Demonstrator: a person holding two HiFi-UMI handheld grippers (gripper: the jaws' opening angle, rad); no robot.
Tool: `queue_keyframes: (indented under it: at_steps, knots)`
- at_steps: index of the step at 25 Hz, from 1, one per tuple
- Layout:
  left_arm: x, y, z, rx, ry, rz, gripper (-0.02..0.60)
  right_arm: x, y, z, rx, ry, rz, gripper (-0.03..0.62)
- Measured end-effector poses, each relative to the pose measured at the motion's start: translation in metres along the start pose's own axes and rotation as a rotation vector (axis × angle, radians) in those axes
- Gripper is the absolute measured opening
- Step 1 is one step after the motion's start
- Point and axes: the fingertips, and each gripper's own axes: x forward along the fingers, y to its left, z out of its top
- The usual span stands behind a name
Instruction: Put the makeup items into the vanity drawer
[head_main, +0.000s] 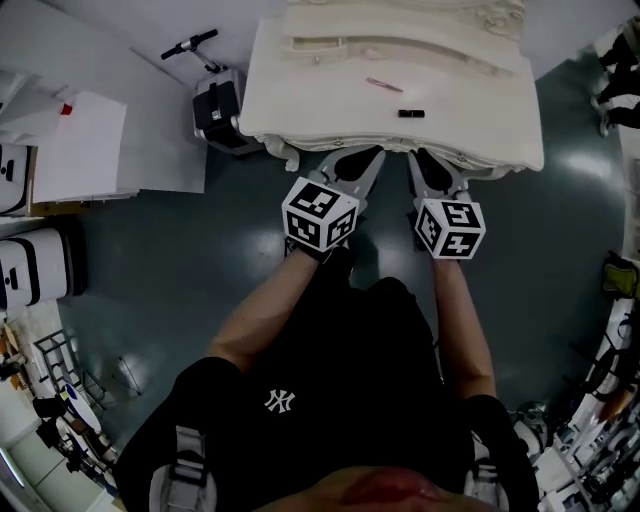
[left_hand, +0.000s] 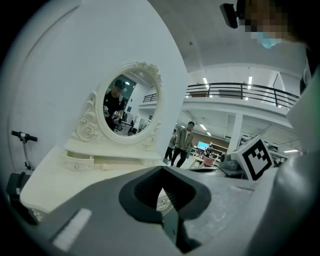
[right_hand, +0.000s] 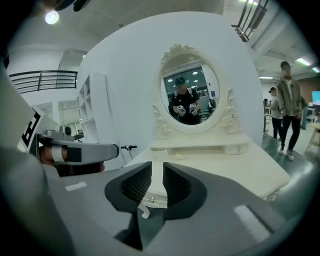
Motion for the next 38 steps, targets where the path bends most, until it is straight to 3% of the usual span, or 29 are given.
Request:
queue_keyframes:
  at_steps: [12,23,30,38]
  knots:
    - [0.064,0.065,-0.026,-0.017,0.088,-0.059,0.002,0.083,-0.062,-0.040,0.071,0.125,-0.151,0.237]
    - [0.124,0.121,-0.045,-0.051,0.170,-0.025,0.000,0.167,-0.126,-0.095,0.108,0.287,-0.205,0.365]
    - [0.146,0.151,-0.068,-0.094,0.221,0.002,0.001,0.203,-0.151,-0.128,0.096,0.379,-0.231,0.414]
    - [0.155,0.166,-0.078,-0.121,0.243,0.021,0.002,0.224,-0.155,-0.136,0.043,0.437,-0.237,0.422]
